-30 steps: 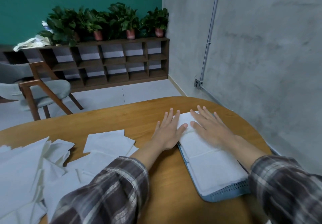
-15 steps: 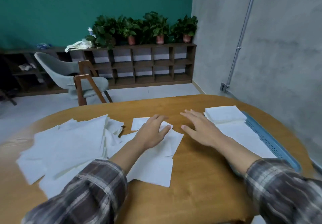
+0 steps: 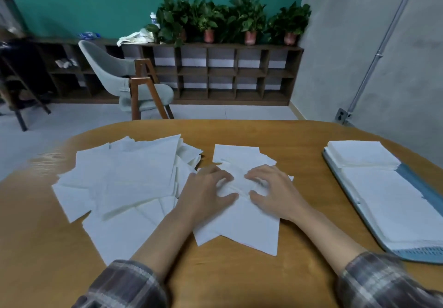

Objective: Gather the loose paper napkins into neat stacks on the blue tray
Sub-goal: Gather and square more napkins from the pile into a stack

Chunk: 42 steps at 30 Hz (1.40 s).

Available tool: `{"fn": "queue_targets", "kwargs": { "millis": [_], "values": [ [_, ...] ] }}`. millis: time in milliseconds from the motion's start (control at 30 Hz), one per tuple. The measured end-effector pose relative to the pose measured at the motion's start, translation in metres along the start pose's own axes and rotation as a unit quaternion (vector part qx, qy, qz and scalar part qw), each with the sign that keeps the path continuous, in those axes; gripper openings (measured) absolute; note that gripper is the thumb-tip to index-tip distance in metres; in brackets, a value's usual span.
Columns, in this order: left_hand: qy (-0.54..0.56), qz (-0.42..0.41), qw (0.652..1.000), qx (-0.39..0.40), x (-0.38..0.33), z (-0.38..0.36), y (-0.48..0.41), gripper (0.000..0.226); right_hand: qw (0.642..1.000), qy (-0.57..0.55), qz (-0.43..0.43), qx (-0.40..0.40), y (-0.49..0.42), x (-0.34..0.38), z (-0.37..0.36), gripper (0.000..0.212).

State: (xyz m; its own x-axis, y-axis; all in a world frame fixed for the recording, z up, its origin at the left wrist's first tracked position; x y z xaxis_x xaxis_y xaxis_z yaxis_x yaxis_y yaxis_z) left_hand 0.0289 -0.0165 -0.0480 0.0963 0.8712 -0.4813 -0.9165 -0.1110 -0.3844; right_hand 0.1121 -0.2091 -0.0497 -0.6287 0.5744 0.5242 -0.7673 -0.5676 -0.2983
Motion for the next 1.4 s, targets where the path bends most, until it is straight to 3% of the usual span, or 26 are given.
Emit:
{"fn": "queue_targets", "kwargs": {
  "millis": [200, 367, 467, 600, 667, 767, 900, 1033, 1100, 1233, 1300, 1400],
  "values": [
    [0.043, -0.045, 0.997, -0.034, 0.001, -0.013, -0.007, 0.024, 0.998, -0.01, 0.064, -0.023, -0.002, -0.001, 0.001, 0.023],
    [0.071, -0.04, 0.996, -0.027, -0.008, -0.011, -0.006, 0.034, 0.994, -0.067, 0.058, -0.067, -0.002, -0.004, -0.001, 0.017],
    [0.074, -0.037, 0.996, -0.04, -0.009, -0.01, -0.007, 0.028, 0.99, -0.096, 0.053, -0.088, 0.0, -0.003, -0.002, 0.012],
    [0.085, -0.055, 0.991, -0.092, -0.01, -0.004, -0.009, 0.014, 0.981, -0.138, 0.043, -0.131, 0.002, 0.0, 0.004, 0.01],
    [0.101, -0.06, 0.985, -0.124, -0.014, 0.004, -0.009, 0.006, 0.978, -0.171, 0.024, -0.122, 0.002, 0.002, 0.01, 0.022],
    [0.177, -0.013, 0.971, -0.162, -0.014, 0.017, -0.008, 0.007, 0.982, -0.162, -0.003, -0.094, 0.002, 0.002, 0.015, 0.041],
    [0.286, 0.068, 0.943, -0.157, -0.009, 0.022, -0.008, 0.007, 0.965, -0.21, -0.033, -0.154, 0.003, 0.002, 0.028, 0.031],
    [0.34, 0.12, 0.917, -0.168, -0.005, 0.024, -0.008, 0.008, 0.964, -0.224, -0.04, -0.135, 0.006, 0.004, 0.033, 0.013],
    [0.361, 0.124, 0.913, -0.142, -0.005, 0.026, -0.008, 0.008, 0.968, -0.218, -0.039, -0.118, 0.007, 0.006, 0.032, 0.005],
    [0.323, 0.073, 0.941, -0.066, -0.016, 0.026, -0.007, 0.018, 0.97, -0.216, -0.024, -0.105, 0.008, 0.01, 0.032, 0.008],
    [0.325, 0.083, 0.938, -0.091, -0.016, 0.028, -0.006, 0.006, 0.97, -0.219, -0.014, -0.101, 0.008, 0.011, 0.035, 0.012],
    [0.344, 0.12, 0.918, -0.157, -0.008, 0.033, -0.005, 0.007, 0.973, -0.208, -0.017, -0.101, 0.008, 0.013, 0.044, 0.031]
  ]
}}
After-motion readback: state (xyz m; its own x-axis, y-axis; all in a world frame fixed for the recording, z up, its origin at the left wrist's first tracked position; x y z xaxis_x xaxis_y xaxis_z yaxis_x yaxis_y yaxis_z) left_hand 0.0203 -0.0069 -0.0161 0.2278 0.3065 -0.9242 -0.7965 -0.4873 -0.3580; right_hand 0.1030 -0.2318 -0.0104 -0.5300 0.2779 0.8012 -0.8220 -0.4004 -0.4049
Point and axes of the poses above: each hand's wrist, its own y-axis away from the middle knuckle, its own z-axis out of the back of the hand, x = y × z, the point moved 4 cm from there along -y, towards the middle knuckle, and after that the axes turned 5 degrees about -x, right-handed, at the moved point
